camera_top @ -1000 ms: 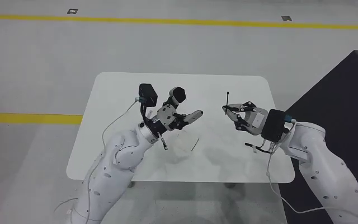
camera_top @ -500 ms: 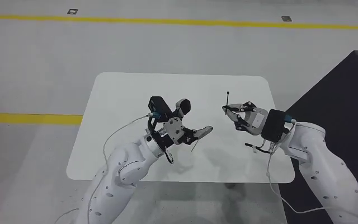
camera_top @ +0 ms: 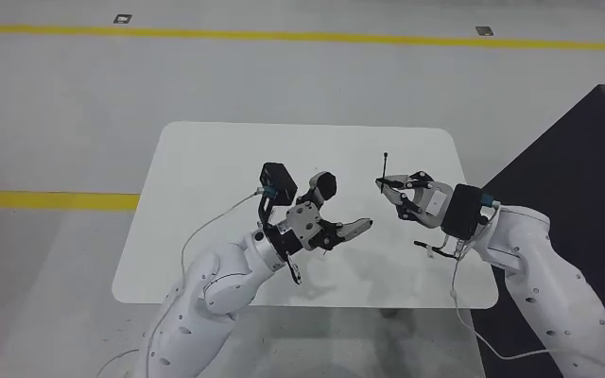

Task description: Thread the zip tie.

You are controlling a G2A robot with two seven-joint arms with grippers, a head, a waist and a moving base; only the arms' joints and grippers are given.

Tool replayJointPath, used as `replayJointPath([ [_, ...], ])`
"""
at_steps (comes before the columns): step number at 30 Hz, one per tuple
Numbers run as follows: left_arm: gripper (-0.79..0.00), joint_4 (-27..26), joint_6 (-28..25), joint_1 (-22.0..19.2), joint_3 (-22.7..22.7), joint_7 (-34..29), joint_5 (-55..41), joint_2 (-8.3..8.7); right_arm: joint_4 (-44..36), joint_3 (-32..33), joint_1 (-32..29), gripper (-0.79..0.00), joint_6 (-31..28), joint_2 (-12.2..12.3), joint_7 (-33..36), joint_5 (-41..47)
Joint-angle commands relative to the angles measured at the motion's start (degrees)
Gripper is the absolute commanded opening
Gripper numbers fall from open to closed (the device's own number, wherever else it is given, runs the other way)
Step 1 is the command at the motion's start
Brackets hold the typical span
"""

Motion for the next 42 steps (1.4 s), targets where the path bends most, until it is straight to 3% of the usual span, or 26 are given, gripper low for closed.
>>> replayJointPath([
  [1, 0.000, -0.5, 2.5, 0.1, 0.4, 0.3, 3.4, -0.11, -0.5, 0.2, -0.5, -0.785, 2.1, -0.1, 1.1, -0.8],
  [14, -0.028, -1.6, 6.7, -0.2, 2.7, 0.1, 3.7, -1.00, -3.0, 0.0, -1.5, -0.785, 8.5, -0.4, 0.6, -13.7],
  [19, -0.148, 0.4, 10.5, -2.0, 3.7, 0.0, 2.6, -1.75, -3.0, 0.0, -1.5, -0.785, 8.5, -0.4, 0.6, -13.7],
  [25, -0.385, 0.9, 11.5, -3.6, 5.1, -0.1, 2.0, -2.45, -3.0, 0.0, -1.5, -0.785, 8.5, -0.4, 0.6, -13.7],
  [29, -0.446, 0.8, 11.1, -3.2, 5.0, 0.0, 2.3, -2.55, -3.0, 0.0, -1.5, -0.785, 8.5, -0.4, 0.6, -13.7],
  [42, -0.489, 0.0, 9.1, -1.2, 3.7, -0.3, 1.6, -2.57, -3.0, 0.0, -1.5, -0.785, 8.5, -0.4, 0.6, -13.7],
])
